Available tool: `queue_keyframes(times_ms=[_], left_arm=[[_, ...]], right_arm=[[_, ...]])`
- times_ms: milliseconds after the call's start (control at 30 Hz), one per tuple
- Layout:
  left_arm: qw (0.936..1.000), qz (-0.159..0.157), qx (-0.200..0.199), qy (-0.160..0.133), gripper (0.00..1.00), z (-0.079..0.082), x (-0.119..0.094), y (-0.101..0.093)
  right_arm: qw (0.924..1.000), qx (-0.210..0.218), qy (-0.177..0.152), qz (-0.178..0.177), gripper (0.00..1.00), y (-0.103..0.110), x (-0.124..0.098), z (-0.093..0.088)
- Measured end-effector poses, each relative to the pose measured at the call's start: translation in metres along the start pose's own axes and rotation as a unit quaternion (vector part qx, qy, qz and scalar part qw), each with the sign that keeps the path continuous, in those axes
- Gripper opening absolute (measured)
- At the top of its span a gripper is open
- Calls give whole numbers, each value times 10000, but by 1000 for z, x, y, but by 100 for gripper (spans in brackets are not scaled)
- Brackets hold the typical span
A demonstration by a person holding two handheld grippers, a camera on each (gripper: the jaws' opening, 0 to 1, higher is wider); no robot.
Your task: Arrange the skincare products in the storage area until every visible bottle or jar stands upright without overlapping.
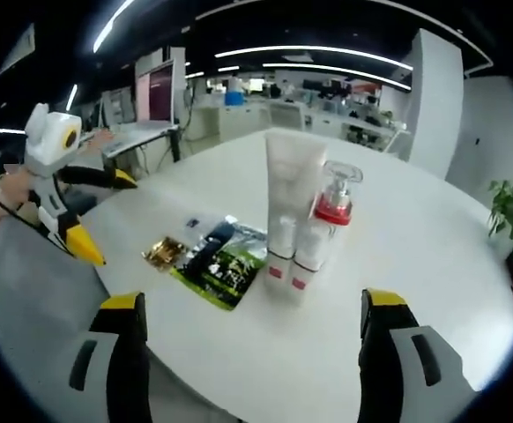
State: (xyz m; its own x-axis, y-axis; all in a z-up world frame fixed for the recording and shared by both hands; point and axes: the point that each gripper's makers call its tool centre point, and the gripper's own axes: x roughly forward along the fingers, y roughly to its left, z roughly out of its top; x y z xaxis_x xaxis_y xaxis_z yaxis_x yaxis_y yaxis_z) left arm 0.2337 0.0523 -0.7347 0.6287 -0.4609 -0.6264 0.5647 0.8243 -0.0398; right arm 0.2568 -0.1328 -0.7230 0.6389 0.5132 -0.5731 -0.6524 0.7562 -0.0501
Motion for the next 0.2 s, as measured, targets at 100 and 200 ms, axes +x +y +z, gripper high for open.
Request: queue_keyframes(times_ms=[100,200], left_arm=[[10000,33,59,69,99,-2,0,1],[9999,58,104,86,99,-3,0,3]], right_arm=[[10000,-1,21,-10,100,0,-1,-1],[10000,13,22,6,100,1,-1,-1]])
